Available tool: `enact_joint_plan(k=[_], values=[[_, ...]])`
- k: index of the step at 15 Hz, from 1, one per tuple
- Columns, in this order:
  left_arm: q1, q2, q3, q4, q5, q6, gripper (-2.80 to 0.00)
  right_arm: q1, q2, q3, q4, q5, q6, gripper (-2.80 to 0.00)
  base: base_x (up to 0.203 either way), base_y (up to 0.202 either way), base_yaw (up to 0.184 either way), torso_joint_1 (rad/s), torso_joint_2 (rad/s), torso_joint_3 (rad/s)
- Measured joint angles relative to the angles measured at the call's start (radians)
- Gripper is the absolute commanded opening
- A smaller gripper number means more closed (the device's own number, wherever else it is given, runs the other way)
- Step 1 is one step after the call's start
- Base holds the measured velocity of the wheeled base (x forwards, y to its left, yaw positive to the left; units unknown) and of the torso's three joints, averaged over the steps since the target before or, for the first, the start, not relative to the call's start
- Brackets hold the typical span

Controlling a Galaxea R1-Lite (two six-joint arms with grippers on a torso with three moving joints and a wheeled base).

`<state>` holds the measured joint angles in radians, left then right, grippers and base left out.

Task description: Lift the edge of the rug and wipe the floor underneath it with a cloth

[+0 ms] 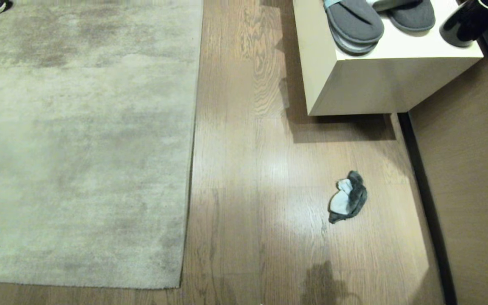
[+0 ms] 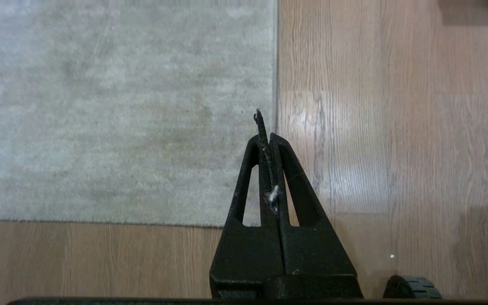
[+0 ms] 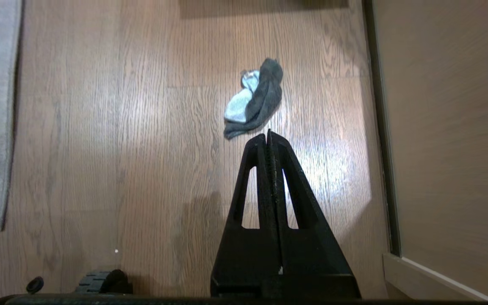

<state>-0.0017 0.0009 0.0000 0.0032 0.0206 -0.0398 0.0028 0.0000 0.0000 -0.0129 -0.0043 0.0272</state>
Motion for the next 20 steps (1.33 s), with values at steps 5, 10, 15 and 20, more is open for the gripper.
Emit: enact_joint_plan(k=[5, 10, 15, 20], values=[[0.0, 0.0, 0.0, 0.0, -0.001, 0.004, -2.8, 0.0, 0.0, 0.0, 0.0, 0.0, 0.0, -2.8, 0.0, 0.0, 0.0, 0.002, 0.0, 0.201], [0.0, 0.0, 0.0, 0.0, -0.001, 0.005, -2.8, 0.0, 0.0, 0.0, 0.0, 0.0, 0.0, -2.8, 0.0, 0.0, 0.0, -0.002, 0.0, 0.202], [0.0, 0.0, 0.0, 0.0, -0.001, 0.005, -2.8, 0.0, 0.0, 0.0, 0.0, 0.0, 0.0, -2.8, 0.0, 0.0, 0.0, 0.0, 0.0, 0.202], [0.0, 0.0, 0.0, 0.0, -0.001, 0.003, -2.8, 0.0, 0.0, 0.0, 0.0, 0.0, 0.0, -2.8, 0.0, 0.0, 0.0, 0.005, 0.0, 0.205]])
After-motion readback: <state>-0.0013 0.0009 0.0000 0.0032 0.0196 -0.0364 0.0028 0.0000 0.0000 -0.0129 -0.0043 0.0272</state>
